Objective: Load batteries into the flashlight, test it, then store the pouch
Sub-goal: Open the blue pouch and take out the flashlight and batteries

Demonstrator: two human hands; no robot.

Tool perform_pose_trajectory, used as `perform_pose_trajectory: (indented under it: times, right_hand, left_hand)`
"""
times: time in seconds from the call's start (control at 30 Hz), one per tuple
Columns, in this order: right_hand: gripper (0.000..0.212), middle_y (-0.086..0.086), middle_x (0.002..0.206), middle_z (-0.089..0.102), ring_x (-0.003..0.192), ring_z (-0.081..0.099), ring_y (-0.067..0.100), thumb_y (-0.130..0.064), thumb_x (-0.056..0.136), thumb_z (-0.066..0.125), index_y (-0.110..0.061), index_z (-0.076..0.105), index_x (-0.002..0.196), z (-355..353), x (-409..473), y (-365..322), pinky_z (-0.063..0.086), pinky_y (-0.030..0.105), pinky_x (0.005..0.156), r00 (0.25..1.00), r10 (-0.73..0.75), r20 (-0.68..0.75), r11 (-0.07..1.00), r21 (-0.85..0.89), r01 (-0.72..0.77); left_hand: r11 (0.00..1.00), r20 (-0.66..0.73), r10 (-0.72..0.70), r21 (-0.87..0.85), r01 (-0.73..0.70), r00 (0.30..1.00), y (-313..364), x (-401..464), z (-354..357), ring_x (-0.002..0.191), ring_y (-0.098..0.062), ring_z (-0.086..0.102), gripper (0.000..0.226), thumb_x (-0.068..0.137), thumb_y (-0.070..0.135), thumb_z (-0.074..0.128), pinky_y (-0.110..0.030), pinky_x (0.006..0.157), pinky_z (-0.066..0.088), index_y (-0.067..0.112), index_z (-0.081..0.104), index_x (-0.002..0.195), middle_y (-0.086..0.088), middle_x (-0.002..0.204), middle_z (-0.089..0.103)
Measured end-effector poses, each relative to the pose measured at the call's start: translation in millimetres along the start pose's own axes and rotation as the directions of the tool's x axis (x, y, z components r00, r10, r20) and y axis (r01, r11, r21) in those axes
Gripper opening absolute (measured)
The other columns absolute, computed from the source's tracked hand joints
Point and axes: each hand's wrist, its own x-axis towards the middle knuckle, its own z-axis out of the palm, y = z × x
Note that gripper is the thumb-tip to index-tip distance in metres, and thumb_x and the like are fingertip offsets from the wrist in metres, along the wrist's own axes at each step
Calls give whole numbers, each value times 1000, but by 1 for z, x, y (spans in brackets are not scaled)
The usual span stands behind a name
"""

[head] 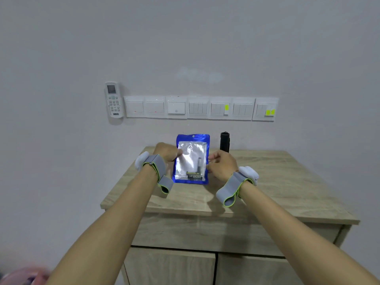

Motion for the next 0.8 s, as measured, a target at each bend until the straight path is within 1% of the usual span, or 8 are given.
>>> perform_pose_trajectory:
  times: [0.03,0.1,0.23,0.37,0.47,0.57,0.67,0.8]
  right_hand:
    - [20,0,86,63,84,65,24,-2,79,59,-22,56,78,-3,-1,-3,51,27,68,999,-32,-26,999,9,33]
    - [18,-1,91,56,80,53,17,-8,79,62,-18,59,93,-9,-2,-14,38,24,64,981,-138,-134,990,-37,134]
    - [33,3,106,47,92,49,21,-16,80,64,-15,58,112,-26,-4,-43,42,29,82,881,-367,-300,930,-106,352]
    - [32,5,125,55,115,47,27,-28,89,57,-18,63,119,-46,5,-62,37,30,95,921,-374,-114,910,-235,341]
    - [25,7,103,70,97,59,24,-24,93,53,-11,73,102,-58,7,-71,43,29,81,955,-287,71,924,-241,296]
    - [21,3,87,70,81,60,15,-21,93,57,-13,76,94,-66,6,-73,41,23,71,948,-290,131,925,-216,313]
    - [13,-10,63,61,51,52,4,-22,90,64,-18,75,86,-70,9,-69,42,19,57,947,-262,185,947,-141,290]
    - [9,-4,62,63,52,52,11,-22,85,71,-16,75,80,-68,9,-63,49,21,55,955,-197,220,980,11,200]
  left_hand:
    - [999,10,42,-31,-42,999,3,-2,-2,78,-22,52,7,85,15,67,-30,63,43,10,62,86,-9,82,58]
    - [988,34,113,-110,-109,993,9,-7,-4,71,-22,53,4,86,10,65,-26,55,43,12,67,84,-9,80,60]
    - [960,77,266,-109,-258,961,18,-20,-8,63,-14,57,9,89,5,62,-23,58,50,10,67,83,-4,72,63]
    - [939,106,345,-23,-344,933,23,-20,-10,70,-19,57,10,88,7,64,-30,70,49,10,66,78,-8,77,63]
    - [923,119,380,19,-385,917,26,-21,-13,76,-22,59,9,87,12,66,-39,77,52,4,70,88,-11,81,63]
    - [920,129,385,29,-392,914,27,-22,-16,78,-23,60,8,88,15,67,-45,85,54,8,70,91,-11,83,64]
    - [915,118,391,52,-399,913,28,-22,-16,81,-23,62,6,87,17,68,-45,89,53,13,71,91,-15,89,70]
    - [906,38,407,106,-409,913,28,-25,-12,89,-23,66,10,82,21,74,-38,90,54,16,74,91,-10,93,73]
